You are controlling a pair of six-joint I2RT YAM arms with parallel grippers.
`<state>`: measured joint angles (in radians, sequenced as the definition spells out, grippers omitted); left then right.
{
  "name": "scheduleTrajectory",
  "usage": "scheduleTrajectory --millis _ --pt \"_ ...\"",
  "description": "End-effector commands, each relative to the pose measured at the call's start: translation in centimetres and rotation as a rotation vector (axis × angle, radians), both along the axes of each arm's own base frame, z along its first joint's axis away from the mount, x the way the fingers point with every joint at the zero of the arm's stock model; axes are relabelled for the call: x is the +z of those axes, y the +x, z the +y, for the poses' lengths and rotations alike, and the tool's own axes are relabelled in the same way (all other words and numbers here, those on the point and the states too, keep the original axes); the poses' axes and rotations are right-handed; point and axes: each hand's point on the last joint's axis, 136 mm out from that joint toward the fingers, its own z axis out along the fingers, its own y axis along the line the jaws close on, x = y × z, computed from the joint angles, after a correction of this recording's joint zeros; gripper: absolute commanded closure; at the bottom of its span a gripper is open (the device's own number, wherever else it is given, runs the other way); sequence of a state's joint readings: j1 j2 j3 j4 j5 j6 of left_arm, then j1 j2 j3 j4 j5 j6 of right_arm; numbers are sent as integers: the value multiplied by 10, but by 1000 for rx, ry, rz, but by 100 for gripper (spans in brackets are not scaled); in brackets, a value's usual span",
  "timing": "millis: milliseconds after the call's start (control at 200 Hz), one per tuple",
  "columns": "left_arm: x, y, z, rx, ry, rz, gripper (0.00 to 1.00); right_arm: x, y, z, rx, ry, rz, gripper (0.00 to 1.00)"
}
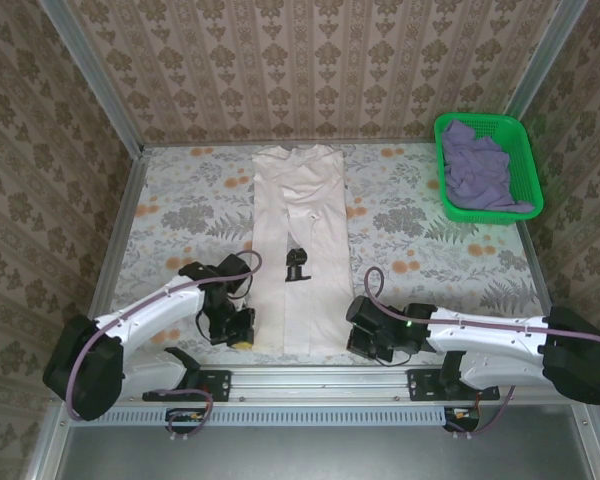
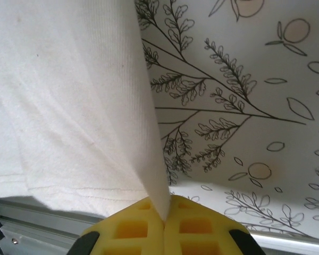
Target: Fold and stack the t-shirts
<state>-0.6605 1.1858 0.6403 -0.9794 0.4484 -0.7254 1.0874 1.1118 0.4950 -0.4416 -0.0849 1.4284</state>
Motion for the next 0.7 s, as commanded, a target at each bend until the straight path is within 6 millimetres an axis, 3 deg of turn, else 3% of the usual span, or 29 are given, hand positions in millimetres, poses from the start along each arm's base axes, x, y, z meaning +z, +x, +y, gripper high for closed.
scheduleTrajectory --millis 0,115,210,330,390,510,695 --pt "25 3 -4 -14 -37 -2 100 29 13 2 -17 20 -46 100" --pt "47 37 -15 35 -81 -50 100 57 50 -4 -81 67 -80 100" --pt "60 78 -24 75 -99 -99 100 83 92 -8 -107 97 -134 100" --pt "74 137 -34 120 -120 -154 100 98 143 -3 -86 104 -138 100" --pt "77 167 -33 144 -112 -177 100 101 168 -2 -77 90 -142 100" --pt "74 216 -27 208 -105 -190 100 86 215 -2 -93 67 -105 100" --pt "58 266 -28 238 -98 -175 100 70 274 -3 -119 49 -86 100"
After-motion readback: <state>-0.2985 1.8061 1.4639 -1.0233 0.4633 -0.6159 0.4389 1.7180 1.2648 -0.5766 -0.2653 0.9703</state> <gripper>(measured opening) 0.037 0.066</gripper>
